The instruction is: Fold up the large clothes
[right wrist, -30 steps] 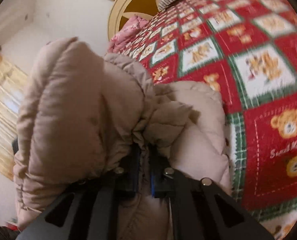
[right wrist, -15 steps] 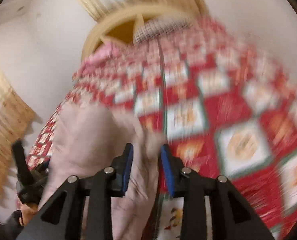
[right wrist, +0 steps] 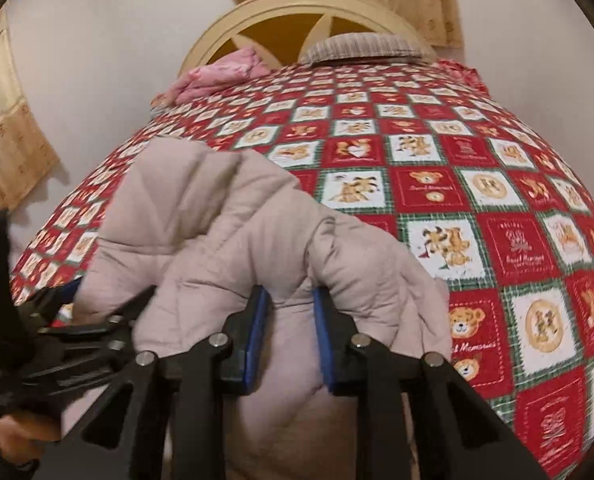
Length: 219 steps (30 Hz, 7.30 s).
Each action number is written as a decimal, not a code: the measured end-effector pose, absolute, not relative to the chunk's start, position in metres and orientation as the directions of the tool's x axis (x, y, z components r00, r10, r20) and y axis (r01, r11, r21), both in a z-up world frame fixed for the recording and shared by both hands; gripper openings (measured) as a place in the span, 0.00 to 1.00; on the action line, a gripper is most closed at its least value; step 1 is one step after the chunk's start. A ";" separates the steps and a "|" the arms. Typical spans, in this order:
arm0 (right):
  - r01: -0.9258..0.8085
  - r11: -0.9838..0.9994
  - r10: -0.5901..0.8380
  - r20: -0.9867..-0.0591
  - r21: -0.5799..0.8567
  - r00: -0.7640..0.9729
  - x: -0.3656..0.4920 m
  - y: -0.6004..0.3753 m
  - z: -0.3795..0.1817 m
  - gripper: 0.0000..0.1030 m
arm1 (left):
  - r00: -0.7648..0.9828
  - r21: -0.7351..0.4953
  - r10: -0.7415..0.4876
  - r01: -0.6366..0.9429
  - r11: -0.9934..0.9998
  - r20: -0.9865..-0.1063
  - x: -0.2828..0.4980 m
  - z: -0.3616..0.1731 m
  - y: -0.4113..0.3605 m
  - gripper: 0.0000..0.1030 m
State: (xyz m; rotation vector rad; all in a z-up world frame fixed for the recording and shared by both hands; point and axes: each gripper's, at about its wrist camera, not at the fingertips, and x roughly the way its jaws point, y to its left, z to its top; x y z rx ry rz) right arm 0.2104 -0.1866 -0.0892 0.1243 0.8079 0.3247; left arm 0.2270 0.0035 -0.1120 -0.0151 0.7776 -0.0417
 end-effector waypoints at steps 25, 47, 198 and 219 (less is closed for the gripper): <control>-0.162 0.958 0.287 -0.736 0.239 0.614 0.238 -0.189 -0.118 0.16 | 0.619 -0.394 -0.307 -0.005 0.919 -0.723 0.237 -0.092 0.083 0.99; -0.025 0.748 0.512 -0.554 0.663 0.657 0.197 -0.294 -0.076 1.00 | 0.502 -0.309 -0.310 0.088 0.947 -0.808 0.254 -0.131 0.042 0.99; 0.395 0.892 -0.162 -0.659 0.220 0.734 -0.049 -0.454 -0.047 0.82 | 0.531 0.033 -0.403 0.634 0.773 -0.746 0.056 -0.075 -0.260 0.99; 0.452 0.886 -0.330 -0.541 0.107 0.773 -0.162 -0.410 0.003 0.99 | 0.586 0.058 -0.481 0.671 0.739 -0.652 -0.052 -0.047 -0.199 0.99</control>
